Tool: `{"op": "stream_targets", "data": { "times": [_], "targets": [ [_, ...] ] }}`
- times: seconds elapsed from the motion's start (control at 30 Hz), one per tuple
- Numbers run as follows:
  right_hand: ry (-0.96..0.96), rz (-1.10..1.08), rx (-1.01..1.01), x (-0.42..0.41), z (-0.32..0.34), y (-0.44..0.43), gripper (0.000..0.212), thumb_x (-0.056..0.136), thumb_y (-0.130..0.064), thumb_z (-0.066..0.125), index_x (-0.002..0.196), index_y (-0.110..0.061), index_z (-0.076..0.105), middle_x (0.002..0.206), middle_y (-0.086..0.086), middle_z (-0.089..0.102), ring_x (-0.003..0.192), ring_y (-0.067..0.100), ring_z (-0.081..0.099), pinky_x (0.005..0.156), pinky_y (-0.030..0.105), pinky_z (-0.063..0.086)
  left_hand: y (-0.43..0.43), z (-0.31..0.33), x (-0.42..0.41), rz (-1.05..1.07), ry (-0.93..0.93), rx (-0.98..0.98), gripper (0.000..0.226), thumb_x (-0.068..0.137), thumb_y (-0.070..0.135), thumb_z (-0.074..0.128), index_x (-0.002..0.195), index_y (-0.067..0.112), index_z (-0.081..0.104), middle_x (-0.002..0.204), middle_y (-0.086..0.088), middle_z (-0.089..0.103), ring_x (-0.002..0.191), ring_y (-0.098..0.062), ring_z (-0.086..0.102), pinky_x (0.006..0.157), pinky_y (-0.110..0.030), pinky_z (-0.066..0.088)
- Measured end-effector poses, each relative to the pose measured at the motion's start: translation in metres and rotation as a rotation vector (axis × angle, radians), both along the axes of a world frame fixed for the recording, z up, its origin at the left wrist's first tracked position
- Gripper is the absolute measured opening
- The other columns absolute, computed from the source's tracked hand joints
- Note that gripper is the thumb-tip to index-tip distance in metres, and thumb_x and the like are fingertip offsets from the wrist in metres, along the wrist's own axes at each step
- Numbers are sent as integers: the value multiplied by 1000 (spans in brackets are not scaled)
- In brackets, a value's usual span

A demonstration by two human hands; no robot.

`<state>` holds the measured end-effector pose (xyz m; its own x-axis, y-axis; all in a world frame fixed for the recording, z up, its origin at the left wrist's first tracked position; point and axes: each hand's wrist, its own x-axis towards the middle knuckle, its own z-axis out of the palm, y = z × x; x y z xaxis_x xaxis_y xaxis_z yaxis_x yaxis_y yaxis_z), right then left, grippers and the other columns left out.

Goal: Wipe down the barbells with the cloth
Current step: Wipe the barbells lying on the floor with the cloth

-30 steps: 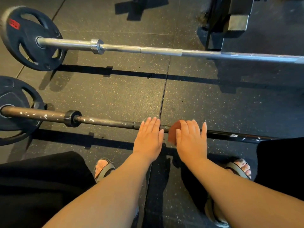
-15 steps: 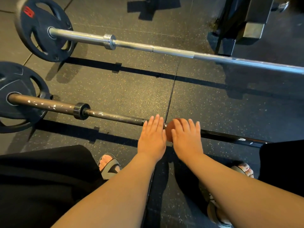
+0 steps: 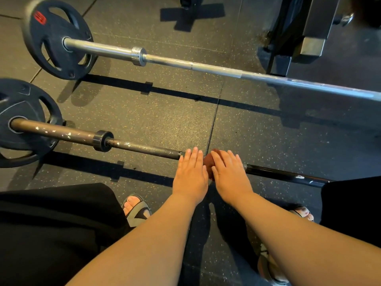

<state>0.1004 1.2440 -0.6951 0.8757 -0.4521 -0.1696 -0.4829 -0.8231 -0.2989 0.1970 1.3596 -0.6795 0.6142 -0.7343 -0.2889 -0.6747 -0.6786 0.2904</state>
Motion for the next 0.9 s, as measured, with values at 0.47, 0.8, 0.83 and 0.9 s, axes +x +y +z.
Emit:
{"op": "stream_targets", "data": {
  "times": [0.47, 0.8, 0.83, 0.9],
  "targets": [
    [-86, -118, 242, -27, 15, -26, 55, 106, -30, 40, 159, -24, 27, 163, -3, 34, 153, 14, 24, 128, 41, 10, -29, -14, -20, -180, -68, -138, 63, 104, 42, 4, 163, 23, 11, 171, 0, 6, 157, -25, 6, 128, -46, 5],
    [39, -199, 64, -39, 6, -33, 55, 110, -36, 30, 159, -12, 27, 165, 5, 29, 156, 23, 15, 125, 38, -7, -27, -16, 4, 40, -177, -64, 56, 105, 34, 16, 145, 10, 48, 154, -9, 45, 153, -29, 23, 128, -46, 6],
    [55, -204, 46, -37, 6, -32, 56, 110, -37, 29, 160, -12, 25, 166, 5, 27, 156, 23, 14, 125, 38, -8, -26, -14, 3, 77, -198, -66, 56, 106, 32, 18, 147, 8, 46, 160, -11, 38, 155, -29, 19, 128, -46, 5],
    [76, -195, 11, -35, 5, -31, 55, 110, -37, 28, 159, -13, 27, 167, 7, 25, 155, 25, 15, 126, 42, -6, -35, -12, -7, 19, -189, -159, 54, 106, 23, 27, 157, 7, 30, 169, -11, 17, 157, -28, 7, 128, -44, 1]
  ]
}}
